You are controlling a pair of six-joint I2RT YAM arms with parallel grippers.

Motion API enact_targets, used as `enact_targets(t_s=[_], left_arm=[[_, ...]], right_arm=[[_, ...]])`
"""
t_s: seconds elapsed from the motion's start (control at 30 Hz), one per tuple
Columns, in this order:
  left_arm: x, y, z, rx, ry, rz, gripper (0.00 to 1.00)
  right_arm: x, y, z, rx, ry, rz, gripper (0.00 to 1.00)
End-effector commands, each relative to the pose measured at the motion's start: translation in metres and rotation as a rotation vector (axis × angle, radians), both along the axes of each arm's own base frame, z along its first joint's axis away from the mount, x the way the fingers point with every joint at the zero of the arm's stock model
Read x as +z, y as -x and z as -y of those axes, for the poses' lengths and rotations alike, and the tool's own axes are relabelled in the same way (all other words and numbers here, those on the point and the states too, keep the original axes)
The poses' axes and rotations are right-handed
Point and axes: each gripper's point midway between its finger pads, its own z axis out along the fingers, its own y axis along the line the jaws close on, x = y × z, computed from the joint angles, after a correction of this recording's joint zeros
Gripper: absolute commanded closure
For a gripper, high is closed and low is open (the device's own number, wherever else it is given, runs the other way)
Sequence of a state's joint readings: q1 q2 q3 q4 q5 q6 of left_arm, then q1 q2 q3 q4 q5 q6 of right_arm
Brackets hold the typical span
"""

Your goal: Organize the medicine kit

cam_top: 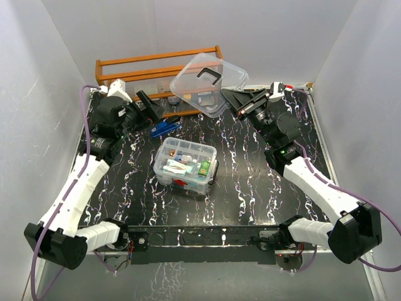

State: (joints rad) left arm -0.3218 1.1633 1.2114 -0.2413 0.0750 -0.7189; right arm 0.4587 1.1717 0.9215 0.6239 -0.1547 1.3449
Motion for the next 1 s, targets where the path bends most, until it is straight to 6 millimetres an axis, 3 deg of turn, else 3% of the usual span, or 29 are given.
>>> enact_targets(t_s=[0.0,0.07,0.13,0.27,0.53,0.63,0.8,0.97], left_arm=[[0.003,0.018,-0.064,0.196,-0.228,0.013,0.16],[0.002,0.021,-0.084,0.267,-0.301,-0.003,0.16],[0.003,0.021,-0.09,0.275,-0.338,0.0,0.16],[0.0,0.018,-0.073,0.182,-0.313,0.002,0.15],[-0.003,0.0,-0.052,0.052,-0.099,-0.062,0.11],[-0.011,-0.002,-0.054,0.035,-0.097,-0.092,0.01],[-0.027,0.002,-0.065,0.046,-0.155,-0.115,0.01],[-0.035,0.007,-0.07,0.048,-0.184,-0.125,0.01]], right_arm=[[0.007,0.012,-0.002,0.017,0.061,0.035,0.82],[-0.007,0.014,-0.007,0.043,0.113,0.001,0.82],[-0.025,0.017,-0.012,0.082,0.151,-0.041,0.81],[-0.053,0.034,-0.03,0.217,0.196,-0.071,0.8],[-0.072,0.062,-0.061,0.386,0.247,-0.044,0.8],[-0.085,0.07,-0.072,0.429,0.242,-0.083,0.8],[-0.096,0.081,-0.088,0.46,0.203,-0.11,0.8],[-0.102,0.081,-0.09,0.432,0.144,-0.133,0.8]])
